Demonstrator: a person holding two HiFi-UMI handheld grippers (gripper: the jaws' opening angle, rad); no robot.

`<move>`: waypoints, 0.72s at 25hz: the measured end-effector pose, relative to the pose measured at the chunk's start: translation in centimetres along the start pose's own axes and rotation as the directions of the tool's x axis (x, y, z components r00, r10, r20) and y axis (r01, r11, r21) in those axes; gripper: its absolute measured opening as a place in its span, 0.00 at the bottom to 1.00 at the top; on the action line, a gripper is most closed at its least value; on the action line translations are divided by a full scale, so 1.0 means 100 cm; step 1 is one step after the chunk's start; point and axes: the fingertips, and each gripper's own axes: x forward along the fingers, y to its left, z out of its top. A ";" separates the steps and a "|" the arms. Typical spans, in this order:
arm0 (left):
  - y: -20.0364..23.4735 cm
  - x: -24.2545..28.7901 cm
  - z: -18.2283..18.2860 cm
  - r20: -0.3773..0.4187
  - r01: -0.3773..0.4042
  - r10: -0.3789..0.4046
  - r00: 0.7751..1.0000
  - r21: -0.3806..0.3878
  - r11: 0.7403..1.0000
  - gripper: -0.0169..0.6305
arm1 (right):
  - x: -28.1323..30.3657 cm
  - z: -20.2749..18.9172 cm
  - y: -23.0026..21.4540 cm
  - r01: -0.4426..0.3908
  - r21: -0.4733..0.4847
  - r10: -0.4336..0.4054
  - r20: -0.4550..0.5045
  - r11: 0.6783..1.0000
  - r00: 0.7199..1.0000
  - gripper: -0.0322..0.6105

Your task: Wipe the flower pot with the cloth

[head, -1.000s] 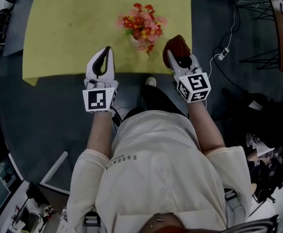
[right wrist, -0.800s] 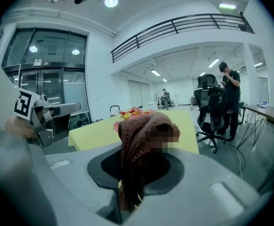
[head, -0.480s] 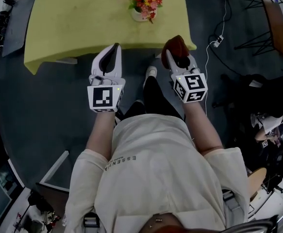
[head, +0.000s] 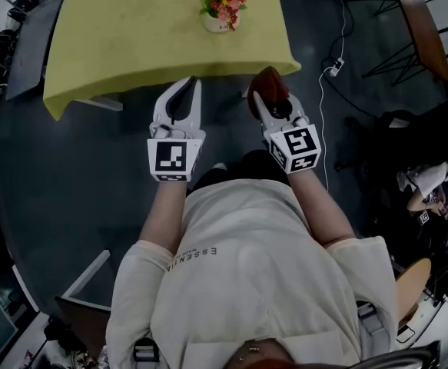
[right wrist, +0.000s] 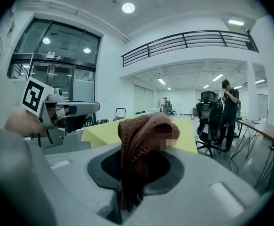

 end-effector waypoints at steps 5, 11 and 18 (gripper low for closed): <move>-0.005 -0.002 0.009 -0.001 -0.031 0.031 1.000 -0.010 0.999 0.05 | -0.012 0.007 -0.002 -0.018 0.002 0.018 0.016 1.000 1.000 0.14; -0.021 -0.008 0.012 -0.007 -0.030 0.030 1.000 -0.003 1.000 0.05 | -0.019 0.007 -0.004 -0.036 -0.024 0.037 0.027 0.999 0.999 0.14; -0.023 -0.019 0.016 -0.013 -0.061 0.061 0.998 -0.030 0.998 0.05 | -0.021 0.015 0.004 -0.049 -0.020 0.049 0.038 0.999 0.998 0.14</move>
